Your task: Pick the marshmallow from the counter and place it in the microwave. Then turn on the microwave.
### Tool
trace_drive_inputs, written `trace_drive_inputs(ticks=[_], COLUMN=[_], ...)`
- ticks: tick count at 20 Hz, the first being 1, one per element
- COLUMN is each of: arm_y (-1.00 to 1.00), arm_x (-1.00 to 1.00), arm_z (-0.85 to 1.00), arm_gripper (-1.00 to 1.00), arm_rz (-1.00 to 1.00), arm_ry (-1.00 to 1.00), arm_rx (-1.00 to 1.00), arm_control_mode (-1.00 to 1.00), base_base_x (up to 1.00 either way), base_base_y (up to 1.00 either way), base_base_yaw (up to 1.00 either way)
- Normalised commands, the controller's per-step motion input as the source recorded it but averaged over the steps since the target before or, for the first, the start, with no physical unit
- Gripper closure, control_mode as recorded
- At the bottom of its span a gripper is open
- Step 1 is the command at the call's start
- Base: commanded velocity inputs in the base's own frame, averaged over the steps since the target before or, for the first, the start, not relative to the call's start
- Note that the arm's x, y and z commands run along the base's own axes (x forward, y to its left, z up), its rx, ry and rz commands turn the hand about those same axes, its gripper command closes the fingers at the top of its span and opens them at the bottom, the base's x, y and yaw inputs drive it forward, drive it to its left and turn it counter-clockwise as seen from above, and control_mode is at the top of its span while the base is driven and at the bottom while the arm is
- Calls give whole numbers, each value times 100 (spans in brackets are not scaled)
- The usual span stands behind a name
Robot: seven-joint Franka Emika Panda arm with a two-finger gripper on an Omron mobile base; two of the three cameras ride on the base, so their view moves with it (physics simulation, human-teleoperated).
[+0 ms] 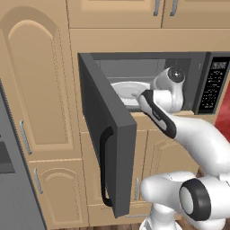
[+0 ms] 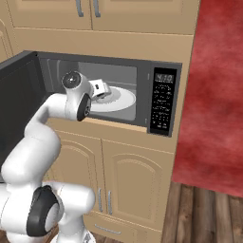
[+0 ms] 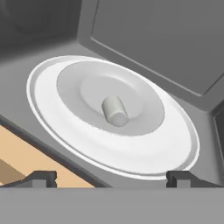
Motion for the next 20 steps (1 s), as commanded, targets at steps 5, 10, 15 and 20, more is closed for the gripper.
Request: trace_drive_inputs(ticks=[5, 10, 15, 20], arm_y=[-5, -10, -9, -1], arm_x=[-63, -65, -59, -46], arm_z=[1, 4, 4, 9], arm_gripper=[-100, -100, -100, -100], arm_rz=[0, 0, 0, 0], arm_ry=[-8, -7, -8, -7], arm_rx=[2, 3, 2, 0], arm_control_mode=[-100, -100, -100, -100], base_base_x=[0, 0, 0, 0], base_base_y=[0, 0, 0, 0], base_base_yaw=[0, 0, 0, 0])
